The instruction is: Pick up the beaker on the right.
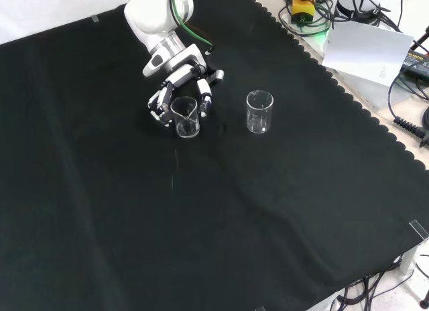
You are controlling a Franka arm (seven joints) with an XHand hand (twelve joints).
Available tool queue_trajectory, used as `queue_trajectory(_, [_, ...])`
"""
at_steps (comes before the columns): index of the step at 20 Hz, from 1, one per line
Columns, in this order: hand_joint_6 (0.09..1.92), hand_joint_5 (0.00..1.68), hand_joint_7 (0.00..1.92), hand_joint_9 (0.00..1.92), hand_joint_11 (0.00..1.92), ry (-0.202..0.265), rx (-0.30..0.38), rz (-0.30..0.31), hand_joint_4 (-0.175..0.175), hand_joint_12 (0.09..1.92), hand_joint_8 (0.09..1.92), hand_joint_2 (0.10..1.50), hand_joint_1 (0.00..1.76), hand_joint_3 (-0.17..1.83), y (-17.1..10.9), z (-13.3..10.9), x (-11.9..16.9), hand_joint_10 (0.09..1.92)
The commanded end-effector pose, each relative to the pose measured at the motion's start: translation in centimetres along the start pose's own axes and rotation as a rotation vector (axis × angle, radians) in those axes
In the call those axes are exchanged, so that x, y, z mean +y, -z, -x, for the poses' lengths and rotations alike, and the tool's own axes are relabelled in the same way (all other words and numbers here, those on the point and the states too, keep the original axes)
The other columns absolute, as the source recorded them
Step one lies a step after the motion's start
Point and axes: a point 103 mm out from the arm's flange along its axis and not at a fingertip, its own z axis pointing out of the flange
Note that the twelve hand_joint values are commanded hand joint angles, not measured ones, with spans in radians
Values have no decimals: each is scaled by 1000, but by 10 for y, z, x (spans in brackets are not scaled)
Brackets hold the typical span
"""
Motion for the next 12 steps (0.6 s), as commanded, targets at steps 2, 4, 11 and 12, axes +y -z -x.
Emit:
queue_trajectory(2, [910, 740, 688, 798, 220, 25, 7, -28, -25, 1357, 713, 544, 965, 636, -4, -3, 2, 548])
queue_trajectory(4, [922, 712, 664, 787, 226, 22, 3, -32, -26, 1351, 711, 534, 968, 637, -5, -3, 3, 537])
queue_trajectory(11, [889, 1069, 1165, 1247, 962, -2, -167, 96, -103, 990, 768, 632, 1338, 684, 2, -14, 1, 542])
queue_trajectory(12, [872, 1112, 1257, 1336, 1061, -2, -195, 125, -111, 910, 748, 604, 1341, 749, 7, -17, 1, 550])
